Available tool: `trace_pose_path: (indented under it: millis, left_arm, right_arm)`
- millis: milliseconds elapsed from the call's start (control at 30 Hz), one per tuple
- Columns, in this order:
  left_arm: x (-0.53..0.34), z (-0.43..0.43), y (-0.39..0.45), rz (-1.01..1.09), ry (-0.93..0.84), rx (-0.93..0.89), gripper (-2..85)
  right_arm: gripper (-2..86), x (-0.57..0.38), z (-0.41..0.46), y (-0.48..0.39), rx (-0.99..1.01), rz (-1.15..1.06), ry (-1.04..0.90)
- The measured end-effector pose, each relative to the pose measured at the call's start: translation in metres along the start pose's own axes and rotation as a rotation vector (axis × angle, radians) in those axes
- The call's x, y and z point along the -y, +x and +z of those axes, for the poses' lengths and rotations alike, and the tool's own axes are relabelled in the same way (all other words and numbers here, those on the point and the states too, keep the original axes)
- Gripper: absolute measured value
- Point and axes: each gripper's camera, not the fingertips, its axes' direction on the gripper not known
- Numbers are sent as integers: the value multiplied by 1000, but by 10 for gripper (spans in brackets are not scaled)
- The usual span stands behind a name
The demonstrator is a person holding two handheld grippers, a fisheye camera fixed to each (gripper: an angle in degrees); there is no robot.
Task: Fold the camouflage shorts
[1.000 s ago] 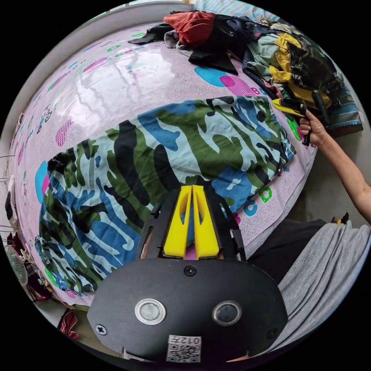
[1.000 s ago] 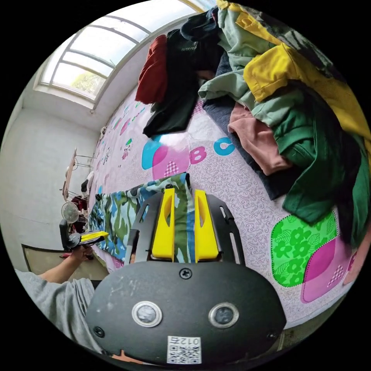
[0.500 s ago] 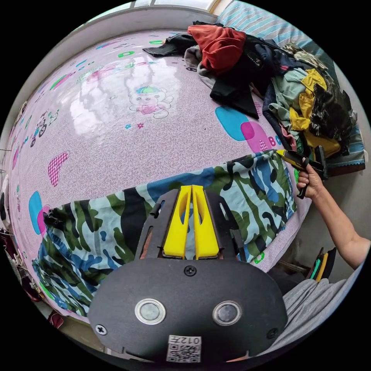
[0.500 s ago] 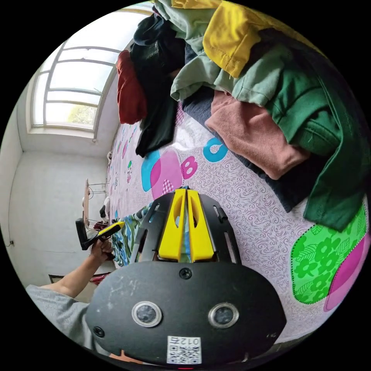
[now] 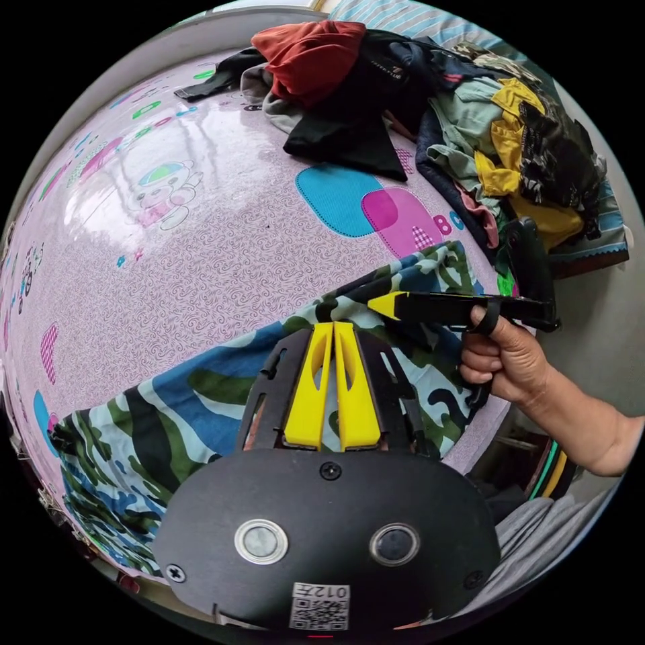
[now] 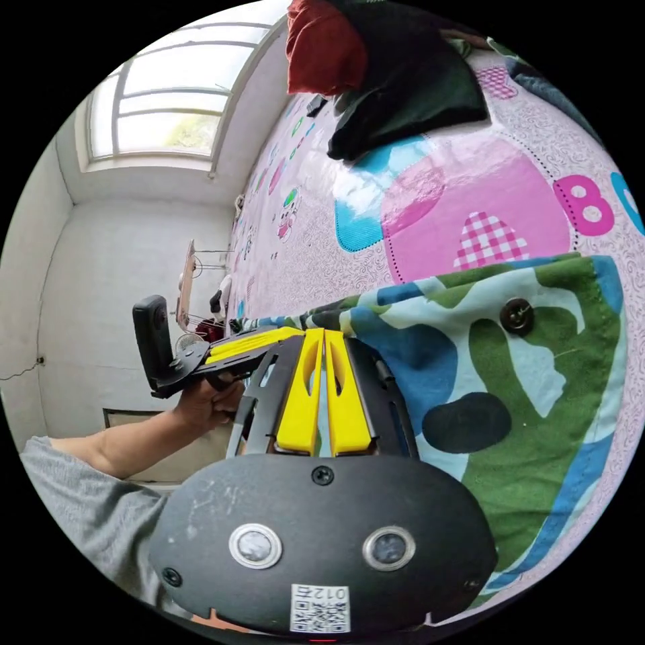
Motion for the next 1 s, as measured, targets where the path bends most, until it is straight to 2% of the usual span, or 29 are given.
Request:
trace_pose_path:
  millis: [100, 167, 233, 300, 400, 533, 667, 867, 1000]
  left_arm:
    - [2, 8, -6, -2, -2, -21, -1]
    - [4, 12, -9, -4, 0, -31, -1]
    - [6, 17, -11, -7, 8, -59, -1]
    - [11, 22, -12, -21, 9, -64, -1]
    - [18, 27, -10, 18, -7, -42, -1]
    - [23, 25, -11, 18, -18, -17, 0]
    - [19, 10, 3, 98, 32, -105, 2]
    - [38, 16, 39, 257, -26, -127, 16]
    - [81, 24, 60, 361, -77, -138, 48]
  right_arm:
    - [-9, 22, -33, 15, 5, 25, 79]
    - [-9, 32, -77, 40, 15, 121, 201]
    - [-9, 37, -91, 53, 72, 159, 222]
    - [-9, 42, -99, 49, 14, 137, 216]
    - [-7, 40, -121, 46, 37, 155, 253]
    - [1, 14, -182, 32, -61, 141, 276]
    - [52, -47, -230, 45, -119, 245, 220]
    - [78, -133, -248, 84, -1, 464, 284]
    - [82, -136, -242, 92, 41, 484, 344]
